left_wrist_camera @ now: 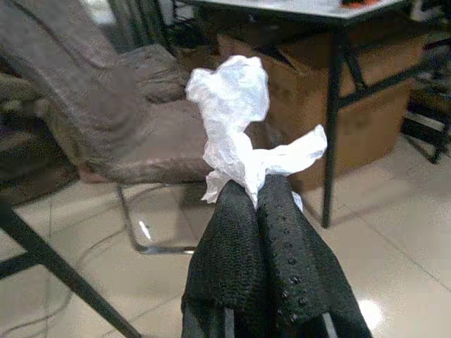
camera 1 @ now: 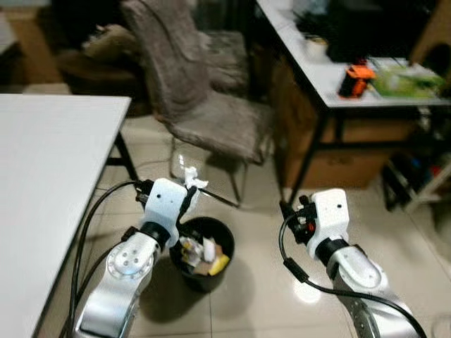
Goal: Picking trash to rubbish bin
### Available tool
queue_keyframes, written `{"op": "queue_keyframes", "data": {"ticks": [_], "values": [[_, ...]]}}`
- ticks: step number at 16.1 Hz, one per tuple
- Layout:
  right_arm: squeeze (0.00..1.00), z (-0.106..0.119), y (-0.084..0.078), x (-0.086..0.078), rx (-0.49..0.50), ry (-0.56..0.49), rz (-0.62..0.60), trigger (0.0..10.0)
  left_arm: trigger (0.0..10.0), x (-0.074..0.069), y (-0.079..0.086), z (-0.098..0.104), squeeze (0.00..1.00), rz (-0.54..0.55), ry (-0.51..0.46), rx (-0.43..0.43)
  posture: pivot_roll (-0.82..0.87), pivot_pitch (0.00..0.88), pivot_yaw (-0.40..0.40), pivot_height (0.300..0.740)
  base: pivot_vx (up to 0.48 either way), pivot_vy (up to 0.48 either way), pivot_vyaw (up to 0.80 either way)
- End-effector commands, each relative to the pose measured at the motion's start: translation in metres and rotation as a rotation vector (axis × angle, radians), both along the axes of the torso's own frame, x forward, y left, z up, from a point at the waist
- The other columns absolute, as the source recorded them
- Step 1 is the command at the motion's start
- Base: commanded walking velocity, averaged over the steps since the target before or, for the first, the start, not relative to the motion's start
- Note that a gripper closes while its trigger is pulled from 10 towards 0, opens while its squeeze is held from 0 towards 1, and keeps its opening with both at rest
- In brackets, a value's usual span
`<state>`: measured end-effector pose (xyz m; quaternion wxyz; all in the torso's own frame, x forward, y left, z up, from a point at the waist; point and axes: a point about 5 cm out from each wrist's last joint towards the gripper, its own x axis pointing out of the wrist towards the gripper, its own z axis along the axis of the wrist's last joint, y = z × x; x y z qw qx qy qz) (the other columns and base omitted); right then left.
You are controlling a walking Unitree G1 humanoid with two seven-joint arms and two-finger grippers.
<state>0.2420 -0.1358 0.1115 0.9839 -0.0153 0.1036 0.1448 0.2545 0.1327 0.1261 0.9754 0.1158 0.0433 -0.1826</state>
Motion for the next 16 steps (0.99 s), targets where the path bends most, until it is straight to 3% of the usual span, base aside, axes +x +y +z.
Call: {"op": "queue_keyframes", "data": {"ticks": [1,14,16], "values": [[0.0,0.0,0.004,-0.001,-0.001,-0.002,0.012,10.0,10.0,-0.001,0.007,-0.003,0.0,0.017,0.01,0.019,-0.06,0.088,-0.015,0.74,0.352,0.0,0.0],[0.0,-0.013,0.01,-0.004,-0.056,0.046,0.086,10.0,10.0,0.006,0.001,-0.006,0.0,-0.005,0.006,0.018,-0.07,0.078,-0.004,0.74,0.354,0.0,0.0],[0.0,-0.015,0.011,-0.003,-0.063,0.054,0.1,10.0,10.0,0.007,0.001,-0.012,0.0,-0.004,0.044,0.0,-0.07,0.084,-0.006,0.74,0.178,0.0,0.0]]}}
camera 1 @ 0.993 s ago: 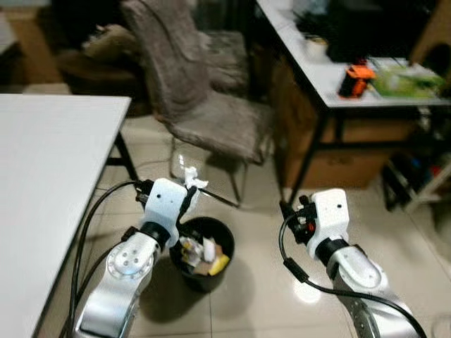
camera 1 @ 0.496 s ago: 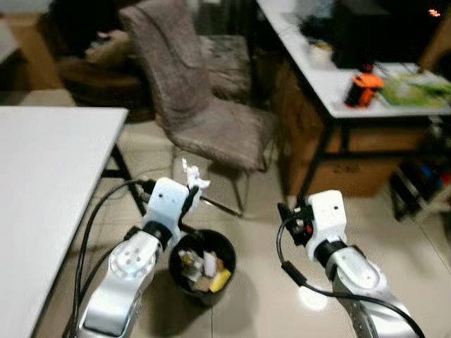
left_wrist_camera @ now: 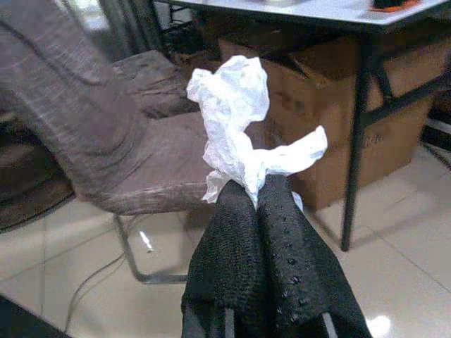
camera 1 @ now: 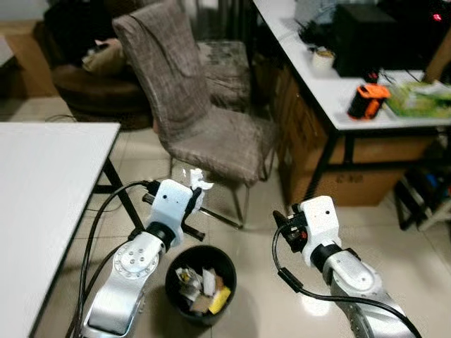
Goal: Picking trash to rubbish bin
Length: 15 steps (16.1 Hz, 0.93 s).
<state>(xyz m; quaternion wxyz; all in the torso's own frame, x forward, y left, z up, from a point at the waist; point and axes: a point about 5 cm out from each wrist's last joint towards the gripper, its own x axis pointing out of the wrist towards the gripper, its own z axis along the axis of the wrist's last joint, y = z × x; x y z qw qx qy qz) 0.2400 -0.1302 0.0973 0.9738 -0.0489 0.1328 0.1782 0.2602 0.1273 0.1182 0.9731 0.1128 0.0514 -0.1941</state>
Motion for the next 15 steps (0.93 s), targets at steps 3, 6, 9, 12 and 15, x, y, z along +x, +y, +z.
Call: {"op": "queue_keyframes", "data": {"ticks": [3,6,9,12,15], "values": [[0.0,-0.011,0.009,0.003,-0.016,0.013,0.048,10.0,10.0,0.004,0.002,-0.028,0.0,-0.054,0.113,0.136,-0.07,0.108,-0.001,0.74,0.0,0.0,0.0],[0.0,-0.011,0.013,0.002,-0.022,0.0,0.091,10.0,10.0,-0.001,0.003,-0.063,0.0,-0.098,0.249,0.192,-0.09,0.141,0.006,0.74,0.0,0.0,0.0],[0.0,-0.018,0.021,-0.007,0.024,0.105,0.207,10.0,10.0,-0.002,0.003,-0.101,0.0,-0.132,0.37,0.261,-0.11,0.188,-0.011,0.74,0.0,0.0,0.0],[0.0,-0.018,0.029,-0.024,0.046,0.15,0.387,10.0,10.0,0.013,0.002,-0.111,0.0,-0.098,0.409,0.221,-0.13,0.212,-0.011,0.74,0.0,0.0,0.0],[0.0,-0.015,0.026,-0.03,0.028,0.168,0.44,10.0,10.0,0.026,-0.005,-0.111,0.0,-0.089,0.421,0.169,-0.14,0.22,-0.007,0.74,0.0,0.0,0.0]]}}
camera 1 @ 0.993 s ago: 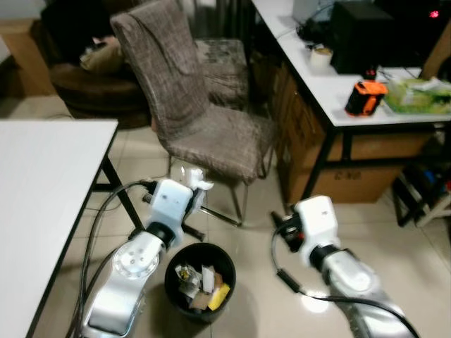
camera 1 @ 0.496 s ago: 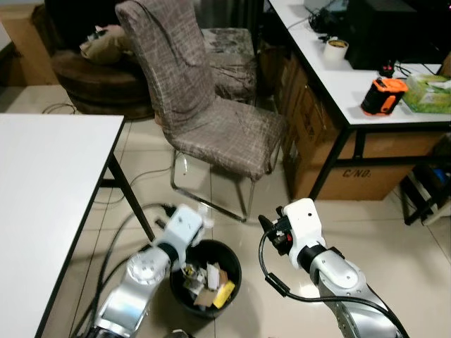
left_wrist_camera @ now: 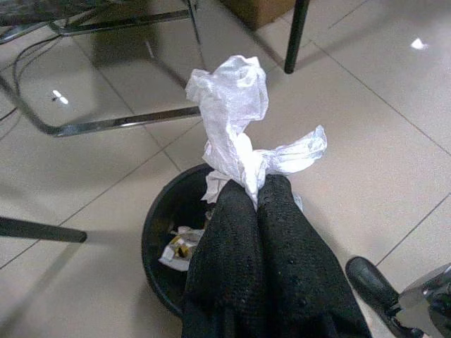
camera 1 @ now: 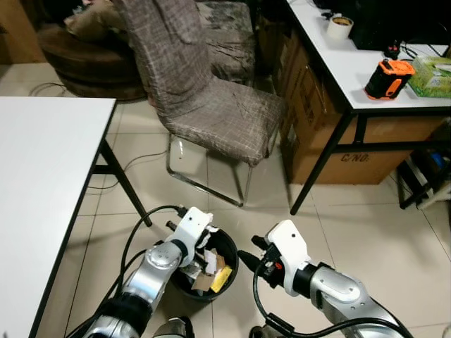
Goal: Picking trash to rubbish bin
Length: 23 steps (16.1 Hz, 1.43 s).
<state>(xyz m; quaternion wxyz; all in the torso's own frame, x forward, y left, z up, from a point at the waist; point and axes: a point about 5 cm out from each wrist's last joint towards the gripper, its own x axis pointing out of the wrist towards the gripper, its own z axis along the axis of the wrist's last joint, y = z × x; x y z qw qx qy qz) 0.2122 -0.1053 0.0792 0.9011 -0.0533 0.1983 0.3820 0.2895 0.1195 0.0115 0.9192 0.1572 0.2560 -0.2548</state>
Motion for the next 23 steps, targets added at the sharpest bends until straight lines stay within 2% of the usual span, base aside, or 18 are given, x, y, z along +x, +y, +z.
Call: {"op": "queue_keyframes", "data": {"ticks": [1,5,11,12,13,21,23], "values": [[0.0,0.003,0.0,-0.004,-0.007,0.01,0.024,10.0,10.0,0.0,0.001,-0.004,0.0,-0.005,0.006,0.0,-0.14,0.22,-0.007,0.74,0.0,0.0,0.0],[0.0,0.003,-0.004,-0.005,-0.02,0.013,0.007,10.0,10.0,-0.002,0.002,-0.008,0.0,-0.038,0.0,0.04,-0.14,0.23,-0.014,0.74,0.0,0.0,0.0],[0.0,0.005,-0.004,-0.002,-0.022,0.003,-0.002,10.0,10.0,0.006,0.015,-0.007,0.0,0.041,-0.013,0.05,-0.14,0.23,-0.024,0.74,0.0,0.0,0.0],[0.0,0.004,-0.003,-0.002,-0.023,0.003,0.001,10.0,10.0,0.007,0.015,-0.006,0.65,0.057,-0.001,0.017,-0.14,0.229,-0.024,0.74,0.0,0.0,0.0],[0.0,0.004,-0.003,-0.001,-0.024,0.001,0.002,10.0,10.0,0.009,0.015,-0.004,1.0,0.084,0.001,-0.021,-0.14,0.228,-0.024,0.74,0.0,0.0,0.0],[0.0,0.005,-0.002,0.005,-0.023,-0.006,-0.007,10.0,10.0,0.017,0.015,0.004,1.0,0.089,-0.03,-0.04,-0.13,0.22,-0.024,0.74,0.0,0.0,0.0],[0.0,0.006,-0.001,0.005,-0.023,-0.008,-0.005,10.0,10.0,0.019,0.017,0.005,1.0,0.095,-0.049,-0.021,-0.13,0.213,-0.024,0.74,0.0,0.0,0.0]]}}
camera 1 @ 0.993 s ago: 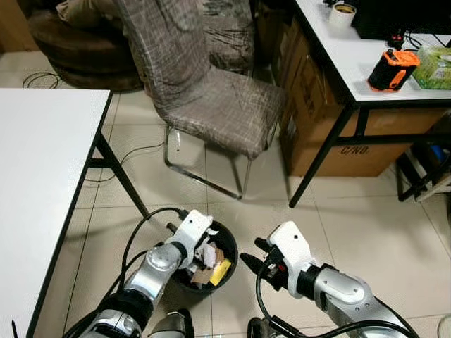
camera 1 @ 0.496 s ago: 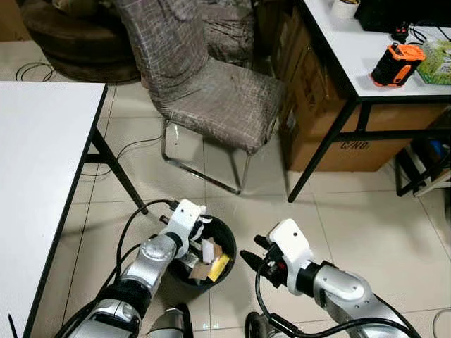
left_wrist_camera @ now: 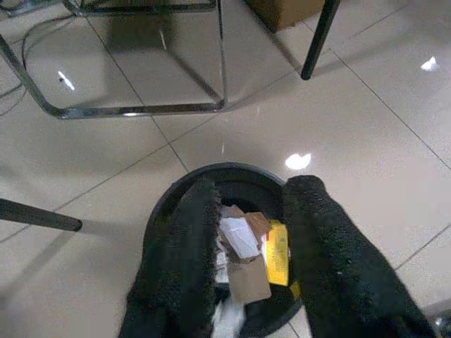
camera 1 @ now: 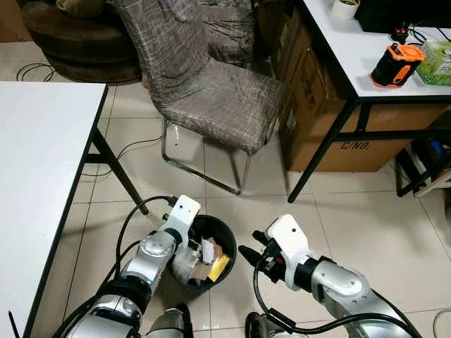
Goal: Picking trash to rubbish bin
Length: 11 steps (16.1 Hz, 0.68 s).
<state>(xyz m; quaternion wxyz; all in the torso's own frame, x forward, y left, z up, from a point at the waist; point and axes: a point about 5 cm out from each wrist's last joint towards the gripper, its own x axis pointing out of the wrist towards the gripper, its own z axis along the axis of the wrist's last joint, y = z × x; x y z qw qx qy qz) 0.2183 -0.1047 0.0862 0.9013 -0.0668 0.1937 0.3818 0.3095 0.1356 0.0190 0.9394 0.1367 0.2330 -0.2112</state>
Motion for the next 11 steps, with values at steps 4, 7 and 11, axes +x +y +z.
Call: {"op": "queue_keyframes", "data": {"ticks": [4,7,11], "values": [[0.0,0.0,-0.002,0.003,-0.004,-0.002,-0.023,10.0,10.0,0.001,0.001,0.008,0.0,0.025,-0.065,-0.069,-0.13,0.169,-0.022,0.74,0.0,0.0,0.0],[0.0,0.0,-0.005,0.01,-0.003,-0.032,-0.12,10.0,10.0,-0.017,0.001,0.033,0.0,0.024,-0.198,-0.182,-0.11,0.118,-0.015,0.74,0.0,0.0,0.0],[0.0,0.001,-0.009,0.016,-0.003,-0.063,-0.204,10.0,10.0,-0.037,0.013,0.042,0.0,0.049,-0.249,-0.14,-0.1,0.054,0.002,0.74,0.0,0.0,0.0]]}}
